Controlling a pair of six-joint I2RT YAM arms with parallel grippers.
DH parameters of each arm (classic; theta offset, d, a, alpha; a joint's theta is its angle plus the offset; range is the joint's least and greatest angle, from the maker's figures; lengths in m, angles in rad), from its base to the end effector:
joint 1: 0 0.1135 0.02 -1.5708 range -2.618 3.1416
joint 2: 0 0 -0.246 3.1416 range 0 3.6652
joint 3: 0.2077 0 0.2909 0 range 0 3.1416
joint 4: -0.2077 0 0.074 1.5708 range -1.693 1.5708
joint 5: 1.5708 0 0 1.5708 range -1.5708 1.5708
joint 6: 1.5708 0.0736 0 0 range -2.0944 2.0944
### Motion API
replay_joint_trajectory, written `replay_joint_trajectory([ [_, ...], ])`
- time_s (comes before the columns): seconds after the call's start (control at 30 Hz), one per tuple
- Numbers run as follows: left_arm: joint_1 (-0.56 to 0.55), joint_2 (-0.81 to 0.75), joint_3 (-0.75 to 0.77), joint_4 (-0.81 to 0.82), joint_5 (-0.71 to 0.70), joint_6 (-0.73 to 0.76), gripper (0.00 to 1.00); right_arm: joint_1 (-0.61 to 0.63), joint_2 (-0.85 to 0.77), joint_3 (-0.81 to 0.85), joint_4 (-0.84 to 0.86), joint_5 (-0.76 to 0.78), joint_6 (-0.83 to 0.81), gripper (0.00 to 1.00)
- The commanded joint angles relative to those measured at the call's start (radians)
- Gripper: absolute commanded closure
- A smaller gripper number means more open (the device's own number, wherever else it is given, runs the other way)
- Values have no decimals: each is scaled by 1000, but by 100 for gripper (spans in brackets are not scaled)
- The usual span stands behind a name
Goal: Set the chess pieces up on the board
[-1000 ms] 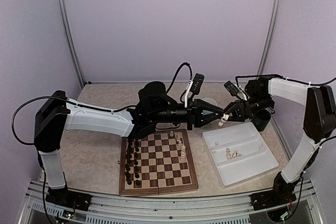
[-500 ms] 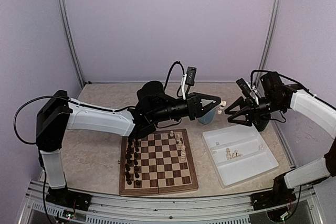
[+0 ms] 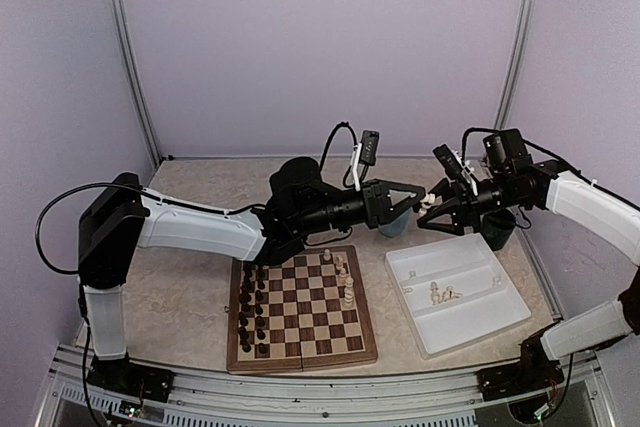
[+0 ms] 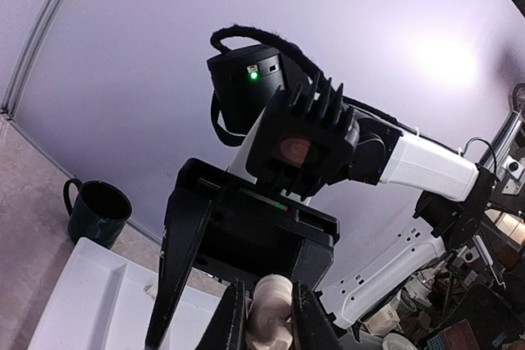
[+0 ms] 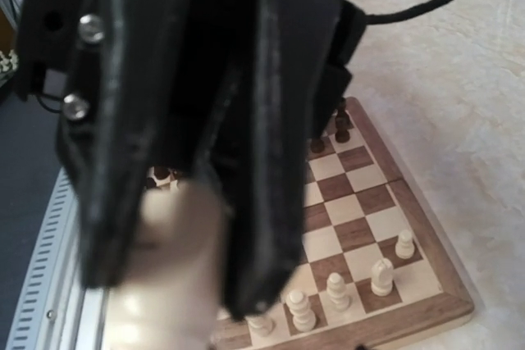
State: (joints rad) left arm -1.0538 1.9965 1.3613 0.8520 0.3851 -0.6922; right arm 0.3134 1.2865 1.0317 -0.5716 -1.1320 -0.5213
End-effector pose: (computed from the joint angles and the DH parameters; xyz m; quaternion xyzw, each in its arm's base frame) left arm 0.2355 -0.4702 0.2475 0.2573 0.5780 -0.6633 0.3997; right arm 0.2771 0.1598 0.2585 -0.4970 0.6397 0.4650 0.3571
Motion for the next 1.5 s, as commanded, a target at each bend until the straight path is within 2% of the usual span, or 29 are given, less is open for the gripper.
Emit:
replay_joint_trajectory([
  [0.0,-10,20,34,22,-15,-5,100,13,5,27,16,-19,21,54],
  [0.23,-13,19,35,12,-22,-1,100,15,-21,7,36,-14,40,87],
  [0.33,-13,10,29,-6,-29,14,100,13,-29,-20,44,18,36,97],
  [0.43,-12,-45,18,-96,-53,99,100,8,-25,-73,47,71,-17,98],
  [0.5,-13,-107,9,-224,-79,181,100,-7,-14,-114,54,93,-44,99],
  [0.73,-104,-271,8,-940,-255,502,100,-119,42,-119,33,65,-71,98],
  [0.83,-164,-283,25,-1184,-366,545,100,-134,47,-127,45,86,-62,97],
  [0.9,-190,-274,41,-1288,-424,540,100,-138,46,-127,46,101,-57,97],
  [1.07,-213,-212,98,-1434,-444,528,100,-142,45,-132,57,114,-50,97],
  [1.23,-247,-78,178,-1549,-511,568,100,-143,50,-135,47,120,-57,96],
  [1.47,-261,7,197,-1574,-548,589,100,-143,48,-139,47,127,-61,95],
])
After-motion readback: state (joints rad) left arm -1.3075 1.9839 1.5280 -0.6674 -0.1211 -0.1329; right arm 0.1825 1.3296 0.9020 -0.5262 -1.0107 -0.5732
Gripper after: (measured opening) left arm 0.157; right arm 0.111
